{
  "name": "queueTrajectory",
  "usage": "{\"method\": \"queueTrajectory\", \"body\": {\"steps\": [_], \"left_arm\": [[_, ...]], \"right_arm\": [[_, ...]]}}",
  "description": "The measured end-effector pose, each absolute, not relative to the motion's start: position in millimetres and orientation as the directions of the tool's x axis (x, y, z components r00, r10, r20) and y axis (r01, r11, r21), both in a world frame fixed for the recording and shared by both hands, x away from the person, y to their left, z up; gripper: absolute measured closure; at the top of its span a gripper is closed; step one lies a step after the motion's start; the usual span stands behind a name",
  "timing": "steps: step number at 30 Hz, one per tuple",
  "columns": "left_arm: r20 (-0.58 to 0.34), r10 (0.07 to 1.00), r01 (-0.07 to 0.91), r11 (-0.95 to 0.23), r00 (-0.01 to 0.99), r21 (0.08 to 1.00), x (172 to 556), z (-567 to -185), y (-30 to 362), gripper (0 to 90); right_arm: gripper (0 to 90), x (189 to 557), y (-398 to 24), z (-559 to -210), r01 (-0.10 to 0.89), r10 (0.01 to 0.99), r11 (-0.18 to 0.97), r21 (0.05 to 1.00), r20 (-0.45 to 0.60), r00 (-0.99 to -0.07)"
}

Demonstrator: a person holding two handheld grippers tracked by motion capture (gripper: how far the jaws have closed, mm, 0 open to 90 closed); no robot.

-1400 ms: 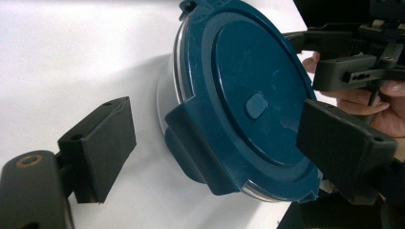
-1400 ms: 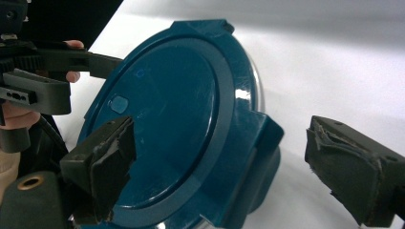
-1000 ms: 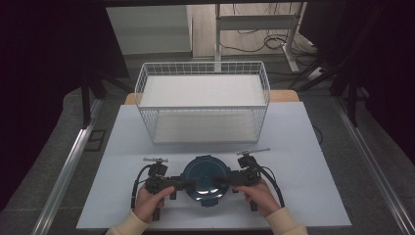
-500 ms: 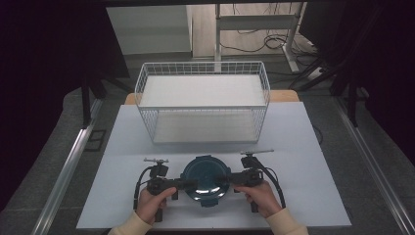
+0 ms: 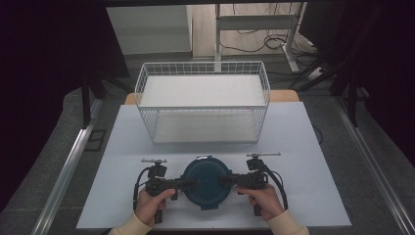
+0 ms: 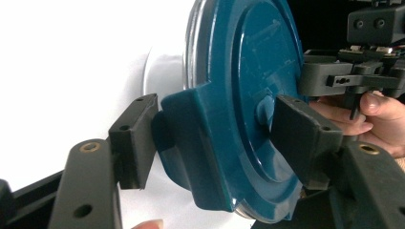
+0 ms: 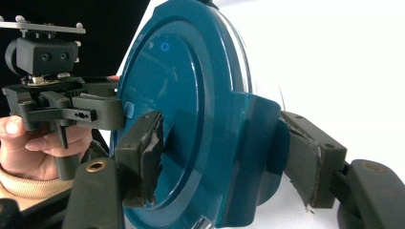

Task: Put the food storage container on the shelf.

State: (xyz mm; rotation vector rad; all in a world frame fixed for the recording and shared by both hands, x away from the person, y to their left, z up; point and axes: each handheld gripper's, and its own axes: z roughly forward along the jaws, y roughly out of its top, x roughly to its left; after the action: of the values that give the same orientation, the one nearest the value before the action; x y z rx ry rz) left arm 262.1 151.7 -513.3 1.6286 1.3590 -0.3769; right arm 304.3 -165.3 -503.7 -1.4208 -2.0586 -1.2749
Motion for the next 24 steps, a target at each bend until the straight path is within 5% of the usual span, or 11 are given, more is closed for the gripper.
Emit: {"method": "queueTrajectory", "body": {"steps": [24], "left_arm": [[-0.701,0.617,0.857,0.082,0.358,0.509,261.3,-498.5,156.7,41.3]], "right_arm": [[39.4,300.8,-164.2,-496.0,0.838,0.561,0.102,0.536,0.665,-0.493]]}}
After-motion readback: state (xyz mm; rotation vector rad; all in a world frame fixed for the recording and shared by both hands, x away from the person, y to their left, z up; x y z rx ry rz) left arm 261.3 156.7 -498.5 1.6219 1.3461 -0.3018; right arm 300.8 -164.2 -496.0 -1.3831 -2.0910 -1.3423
